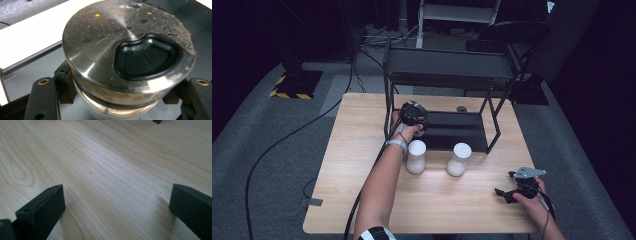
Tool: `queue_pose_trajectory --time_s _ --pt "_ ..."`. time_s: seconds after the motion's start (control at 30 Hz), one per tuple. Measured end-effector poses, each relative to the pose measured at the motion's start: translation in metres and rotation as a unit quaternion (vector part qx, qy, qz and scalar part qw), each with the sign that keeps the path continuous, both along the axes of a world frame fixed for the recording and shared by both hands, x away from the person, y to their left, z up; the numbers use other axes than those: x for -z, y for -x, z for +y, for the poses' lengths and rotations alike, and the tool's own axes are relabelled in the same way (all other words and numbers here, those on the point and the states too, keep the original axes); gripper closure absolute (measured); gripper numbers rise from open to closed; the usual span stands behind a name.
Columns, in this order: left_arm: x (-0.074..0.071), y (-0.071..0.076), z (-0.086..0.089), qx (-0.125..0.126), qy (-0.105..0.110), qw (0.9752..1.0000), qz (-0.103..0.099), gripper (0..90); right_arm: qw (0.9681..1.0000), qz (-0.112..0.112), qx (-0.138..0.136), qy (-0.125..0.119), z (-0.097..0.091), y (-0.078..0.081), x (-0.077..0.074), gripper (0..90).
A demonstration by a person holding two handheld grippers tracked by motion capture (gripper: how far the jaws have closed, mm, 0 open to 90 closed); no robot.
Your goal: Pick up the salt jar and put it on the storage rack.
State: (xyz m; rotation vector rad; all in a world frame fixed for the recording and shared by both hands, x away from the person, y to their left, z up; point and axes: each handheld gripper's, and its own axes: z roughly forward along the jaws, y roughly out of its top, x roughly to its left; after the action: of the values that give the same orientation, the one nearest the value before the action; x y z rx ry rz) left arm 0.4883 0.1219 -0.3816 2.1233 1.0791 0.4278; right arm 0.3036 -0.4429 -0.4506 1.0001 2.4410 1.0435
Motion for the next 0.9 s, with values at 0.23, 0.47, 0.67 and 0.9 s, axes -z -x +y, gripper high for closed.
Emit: queue_pose_trajectory --time_s 0.23,0.47,0.67,0.9 --pt "0.0022 -0.0010 0.0003 0.000 -0.007 1.0000 0.004 30.5 1.0000 0.000 0.000 0.000 0.0000 0.0000 0.0000 0.3" --pt "0.0037 -0.0002 0.0022 0.000 -0.008 0.9999 0.006 30.5 1.0000 0.000 0.000 0.000 0.0000 0.0000 0.0000 0.3" --pt "0.0038 0.0011 0.0039 0.002 -0.011 0.9999 0.009 30.4 1.0000 0.000 0.000 0.000 0.0000 0.0000 0.0000 0.3" --pt "0.0049 0.0033 0.0044 0.001 -0.013 0.9999 0.008 30.3 1.0000 0.000 0.000 0.000 0.0000 0.0000 0.0000 0.3"
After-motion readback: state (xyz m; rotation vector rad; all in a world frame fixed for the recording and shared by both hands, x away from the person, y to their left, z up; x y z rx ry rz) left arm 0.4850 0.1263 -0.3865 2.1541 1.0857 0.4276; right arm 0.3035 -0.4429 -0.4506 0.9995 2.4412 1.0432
